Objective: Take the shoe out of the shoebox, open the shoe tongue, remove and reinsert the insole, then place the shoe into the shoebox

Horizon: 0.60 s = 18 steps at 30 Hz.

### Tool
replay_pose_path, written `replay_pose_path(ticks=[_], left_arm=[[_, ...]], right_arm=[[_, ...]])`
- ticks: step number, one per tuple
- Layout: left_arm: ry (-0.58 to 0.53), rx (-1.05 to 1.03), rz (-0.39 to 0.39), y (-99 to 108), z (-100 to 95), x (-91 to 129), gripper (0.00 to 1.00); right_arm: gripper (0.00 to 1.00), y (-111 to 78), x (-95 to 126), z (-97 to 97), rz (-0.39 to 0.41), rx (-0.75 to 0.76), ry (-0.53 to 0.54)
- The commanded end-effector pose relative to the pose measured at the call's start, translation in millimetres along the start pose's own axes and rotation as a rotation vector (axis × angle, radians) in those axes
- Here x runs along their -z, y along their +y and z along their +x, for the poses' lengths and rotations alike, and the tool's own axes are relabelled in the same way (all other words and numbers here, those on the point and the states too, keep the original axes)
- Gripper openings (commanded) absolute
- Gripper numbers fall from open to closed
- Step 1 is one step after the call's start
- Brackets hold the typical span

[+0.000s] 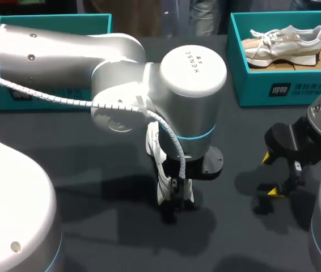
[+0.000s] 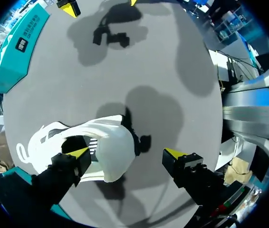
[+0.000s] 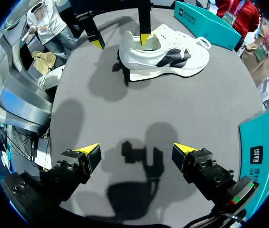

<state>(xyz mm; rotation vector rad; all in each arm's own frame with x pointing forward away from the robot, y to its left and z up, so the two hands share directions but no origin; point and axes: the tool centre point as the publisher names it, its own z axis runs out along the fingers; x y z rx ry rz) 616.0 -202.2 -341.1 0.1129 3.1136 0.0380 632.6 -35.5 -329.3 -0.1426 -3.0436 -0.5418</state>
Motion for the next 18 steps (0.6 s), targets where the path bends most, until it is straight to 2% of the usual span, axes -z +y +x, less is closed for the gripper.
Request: replay_pose_path(ticks=[1, 18], left_arm=[[-0.004, 0.012, 0.000, -3, 1.2, -12, 1.00], [0.020, 0.071, 0.022, 0, -0.7, -36, 1.00]], right_arm=[[1.00, -0.5, 0, 1.9, 0.001, 0.000, -0.003], [1.00, -0.5, 0, 1.9, 0.001, 0.000, -0.003]])
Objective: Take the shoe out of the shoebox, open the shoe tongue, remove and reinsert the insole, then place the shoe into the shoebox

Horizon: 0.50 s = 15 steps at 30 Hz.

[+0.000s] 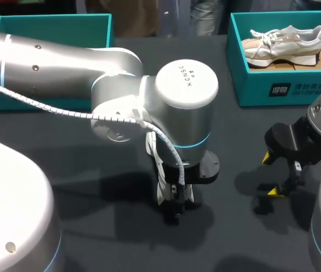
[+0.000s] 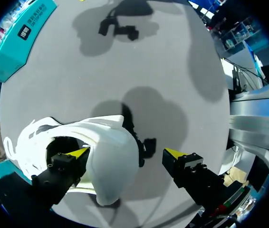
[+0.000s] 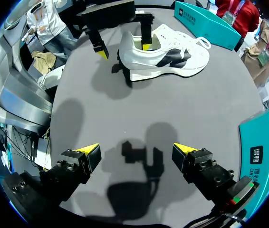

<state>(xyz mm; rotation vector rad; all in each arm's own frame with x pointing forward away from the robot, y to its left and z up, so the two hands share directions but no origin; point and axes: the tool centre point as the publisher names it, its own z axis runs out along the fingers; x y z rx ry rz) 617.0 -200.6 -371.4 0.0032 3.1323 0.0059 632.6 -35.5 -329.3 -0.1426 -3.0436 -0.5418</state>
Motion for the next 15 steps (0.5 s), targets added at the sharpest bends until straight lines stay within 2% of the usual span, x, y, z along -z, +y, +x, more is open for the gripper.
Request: replay_pose_path(ticks=[1, 9, 10, 15], left_arm=[[0.004, 0.002, 0.000, -0.8, -0.4, -6.3, 1.00], [0.012, 0.001, -0.007, -4.8, 2.8, -11.6, 1.00], [0.013, 0.000, -0.008, -5.2, 3.3, -11.9, 0.97], [0.013, 0.007, -0.003, -2.9, 5.4, -12.6, 0.65]], right_arm=[[1.00, -0.5, 0.3, 1.9, 0.001, 0.000, -0.004], [1.00, -0.5, 0.3, 1.9, 0.001, 0.000, -0.004], [1.00, -0.5, 0.3, 1.9, 0.001, 0.000, -0.004], [1.00, -0.5, 0.3, 1.9, 0.001, 0.000, -0.004]])
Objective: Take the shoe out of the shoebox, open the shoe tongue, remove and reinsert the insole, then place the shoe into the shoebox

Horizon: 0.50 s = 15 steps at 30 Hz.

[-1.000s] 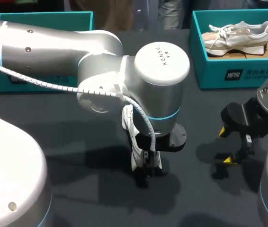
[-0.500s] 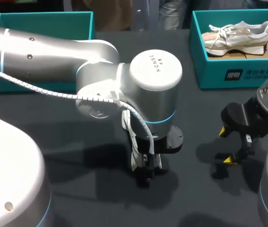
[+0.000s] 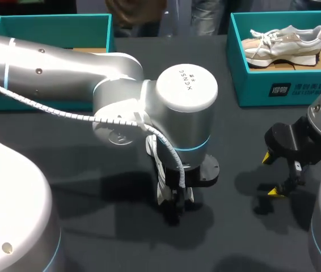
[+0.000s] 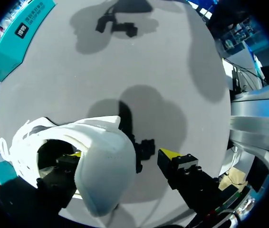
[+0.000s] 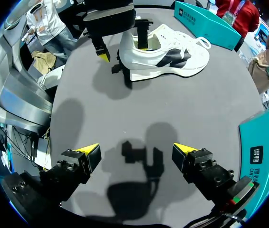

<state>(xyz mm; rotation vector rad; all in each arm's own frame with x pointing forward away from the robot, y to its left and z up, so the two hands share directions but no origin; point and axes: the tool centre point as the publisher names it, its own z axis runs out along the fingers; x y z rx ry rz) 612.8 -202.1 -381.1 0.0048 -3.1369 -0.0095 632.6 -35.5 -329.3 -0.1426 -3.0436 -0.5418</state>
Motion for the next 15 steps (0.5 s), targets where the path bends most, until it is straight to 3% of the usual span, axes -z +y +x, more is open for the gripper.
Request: replay_pose_path(ticks=[1, 7, 15], left_arm=[[0.000, 0.005, 0.002, -0.4, 1.2, -3.2, 0.65], [0.010, 0.012, 0.009, 2.0, 0.7, -5.0, 0.64], [0.021, 0.019, 0.007, -0.9, 3.8, -9.2, 0.47]], right_arm=[[1.00, -0.5, 0.3, 1.9, 0.001, 0.000, -0.004], [1.00, -0.5, 0.3, 1.9, 0.001, 0.000, -0.004], [1.00, -0.5, 0.3, 1.9, 0.001, 0.000, -0.004]])
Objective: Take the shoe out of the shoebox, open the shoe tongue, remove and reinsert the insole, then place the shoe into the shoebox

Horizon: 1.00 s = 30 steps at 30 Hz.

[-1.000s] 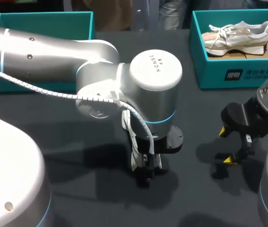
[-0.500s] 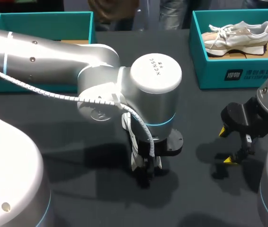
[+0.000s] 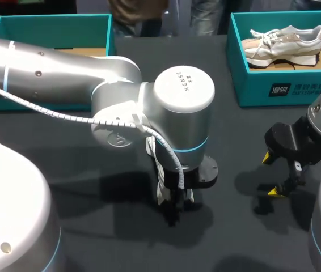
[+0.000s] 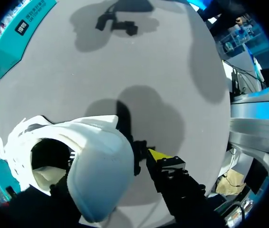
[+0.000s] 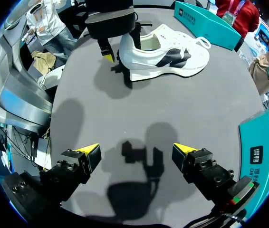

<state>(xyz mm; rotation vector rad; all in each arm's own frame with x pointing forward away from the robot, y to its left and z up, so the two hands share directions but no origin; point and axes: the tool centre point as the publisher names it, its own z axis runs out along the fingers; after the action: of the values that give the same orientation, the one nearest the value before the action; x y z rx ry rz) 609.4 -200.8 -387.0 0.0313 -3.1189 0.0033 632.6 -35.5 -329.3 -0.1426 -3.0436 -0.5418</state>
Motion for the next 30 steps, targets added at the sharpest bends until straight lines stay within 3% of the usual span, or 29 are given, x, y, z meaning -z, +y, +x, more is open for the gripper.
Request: replay_pose_path(ticks=[1, 6, 7, 8, 20, 30], left_arm=[[0.004, 0.003, -0.002, -2, 0.5, -3, 0.45], [0.003, 0.013, -0.007, -2, 1.3, -4, 0.29], [0.004, 0.015, -0.008, -2, 1.2, -5, 0.18], [0.005, 0.017, -0.009, -3, 1.0, -5, 0.00], [0.028, -0.003, 0.007, -2, 5.6, 1, 0.00], [0.068, -0.044, -0.013, 6, 4.5, 33, 0.00]], right_arm=[[1.00, -0.5, 0, 1.9, 0.001, 0.000, -0.004], [1.00, -0.5, 0, 1.9, 0.001, 0.000, -0.004], [1.00, -0.5, 0, 1.9, 0.001, 0.000, -0.004], [1.00, -0.5, 0, 1.9, 0.001, 0.000, -0.004], [1.00, -0.5, 0, 1.9, 0.001, 0.000, -0.004], [1.00, -0.5, 0, 1.9, 0.001, 0.000, -0.004]])
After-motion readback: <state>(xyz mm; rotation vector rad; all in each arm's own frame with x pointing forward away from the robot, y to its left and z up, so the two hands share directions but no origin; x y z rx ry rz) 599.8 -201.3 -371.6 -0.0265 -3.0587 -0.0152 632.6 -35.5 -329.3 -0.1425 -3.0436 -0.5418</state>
